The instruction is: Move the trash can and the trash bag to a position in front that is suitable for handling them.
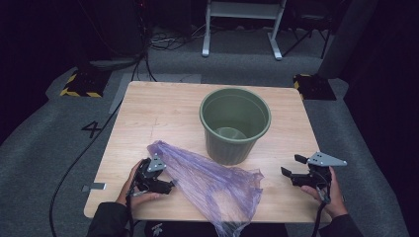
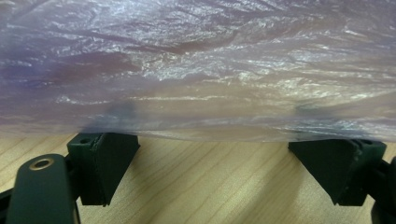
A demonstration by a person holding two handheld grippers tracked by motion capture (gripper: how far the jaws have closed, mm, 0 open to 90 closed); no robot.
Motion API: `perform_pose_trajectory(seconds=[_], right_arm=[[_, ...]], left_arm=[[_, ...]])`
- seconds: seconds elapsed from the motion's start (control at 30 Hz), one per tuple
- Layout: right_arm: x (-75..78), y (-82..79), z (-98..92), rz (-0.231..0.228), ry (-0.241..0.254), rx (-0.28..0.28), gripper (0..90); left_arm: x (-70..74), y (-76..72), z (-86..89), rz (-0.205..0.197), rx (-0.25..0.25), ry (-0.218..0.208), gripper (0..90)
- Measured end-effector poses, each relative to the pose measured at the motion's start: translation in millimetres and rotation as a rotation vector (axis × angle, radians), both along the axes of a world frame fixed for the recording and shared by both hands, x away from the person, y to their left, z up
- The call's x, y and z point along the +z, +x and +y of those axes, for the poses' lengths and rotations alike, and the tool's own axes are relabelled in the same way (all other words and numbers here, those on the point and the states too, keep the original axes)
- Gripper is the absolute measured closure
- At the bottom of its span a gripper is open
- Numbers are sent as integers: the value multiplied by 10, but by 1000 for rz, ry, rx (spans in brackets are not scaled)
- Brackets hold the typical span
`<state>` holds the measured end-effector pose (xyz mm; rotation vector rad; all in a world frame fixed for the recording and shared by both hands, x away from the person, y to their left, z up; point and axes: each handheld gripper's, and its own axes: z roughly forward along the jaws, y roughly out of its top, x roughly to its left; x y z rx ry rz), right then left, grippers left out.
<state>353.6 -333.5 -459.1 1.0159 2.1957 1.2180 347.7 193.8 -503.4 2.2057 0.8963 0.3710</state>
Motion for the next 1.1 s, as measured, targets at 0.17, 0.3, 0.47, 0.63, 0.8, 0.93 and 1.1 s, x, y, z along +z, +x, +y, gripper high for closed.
perform_pose_trajectory(seconds=[0.17, 0.3, 0.47, 0.63, 0.8, 0.93, 1.1], right_arm=[[459, -53, 205, -134, 57, 77, 216], [792, -55, 434, -222, 54, 141, 216], [1021, -55, 607, -267, 47, 191, 216], [1138, -2, 749, -277, 54, 221, 220], [1176, 38, 880, -272, 58, 271, 222], [1179, 88, 996, -249, 37, 314, 263], [1150, 128, 1140, -228, -14, 374, 355]], left_arm=[[-4, 43, -4, 2, 16, -6, 152], [-5, 82, -7, 4, 27, -8, 147], [-3, 100, -5, 5, 34, -4, 147], [-5, 103, -6, 3, 38, -7, 147], [-5, 104, -6, 3, 38, -8, 147], [-6, 107, -6, 4, 39, -8, 147], [-6, 110, -5, 4, 50, -8, 148]])
